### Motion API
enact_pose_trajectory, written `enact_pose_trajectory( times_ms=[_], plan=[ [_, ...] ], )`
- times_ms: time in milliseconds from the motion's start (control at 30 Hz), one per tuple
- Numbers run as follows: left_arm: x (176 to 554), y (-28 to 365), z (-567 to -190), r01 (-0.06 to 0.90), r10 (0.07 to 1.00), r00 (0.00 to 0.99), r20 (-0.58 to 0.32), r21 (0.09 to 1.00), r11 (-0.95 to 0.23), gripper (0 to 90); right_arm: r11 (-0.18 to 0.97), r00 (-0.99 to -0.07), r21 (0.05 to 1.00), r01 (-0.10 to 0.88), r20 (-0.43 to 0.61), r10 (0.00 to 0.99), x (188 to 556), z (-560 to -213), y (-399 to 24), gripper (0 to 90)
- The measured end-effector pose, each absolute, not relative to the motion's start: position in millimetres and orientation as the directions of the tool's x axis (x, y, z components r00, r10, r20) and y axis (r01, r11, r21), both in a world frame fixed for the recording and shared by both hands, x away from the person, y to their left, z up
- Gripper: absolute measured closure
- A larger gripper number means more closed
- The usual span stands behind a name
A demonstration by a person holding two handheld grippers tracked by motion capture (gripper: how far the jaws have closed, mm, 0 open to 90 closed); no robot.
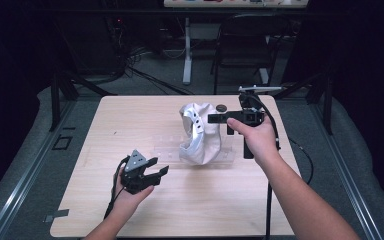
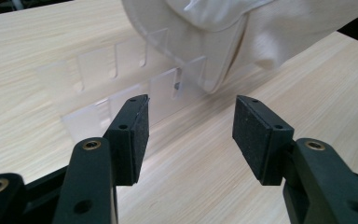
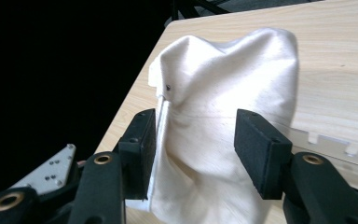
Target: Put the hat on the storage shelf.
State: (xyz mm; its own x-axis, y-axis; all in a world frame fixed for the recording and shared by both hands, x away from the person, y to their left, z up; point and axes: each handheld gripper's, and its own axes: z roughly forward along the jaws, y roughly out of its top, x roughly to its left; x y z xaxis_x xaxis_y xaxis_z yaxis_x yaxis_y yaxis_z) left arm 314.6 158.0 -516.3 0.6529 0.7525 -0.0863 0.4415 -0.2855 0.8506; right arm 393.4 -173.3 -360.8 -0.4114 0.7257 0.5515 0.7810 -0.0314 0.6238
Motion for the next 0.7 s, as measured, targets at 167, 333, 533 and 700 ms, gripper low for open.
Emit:
enact_pose_trajectory(
  times_ms=[167,333,533,700],
  plan=[
    [312.4,169.1,-519.6,0.448,0.765,0.638,-0.083,0.848,-0.282,46.7,-0.038,-0.403,0.625,0.780,0.547,0.734,388.2,-362.7,-182.4,48.3],
    [313.9,174.4,-522.9,0.455,0.775,0.625,-0.090,0.849,-0.269,46.7,-0.041,-0.412,0.643,0.764,0.536,0.736,379.5,-365.0,-191.8,47.1],
    [314.0,171.6,-527.0,0.455,0.770,0.633,-0.083,0.844,-0.284,46.8,-0.042,-0.414,0.654,0.755,0.525,0.743,369.5,-373.0,-201.2,45.2],
    [313.8,167.5,-528.0,0.450,0.759,0.646,-0.079,0.843,-0.294,46.8,-0.034,-0.423,0.677,0.736,0.497,0.757,360.7,-375.8,-208.6,43.9]
  ],
)
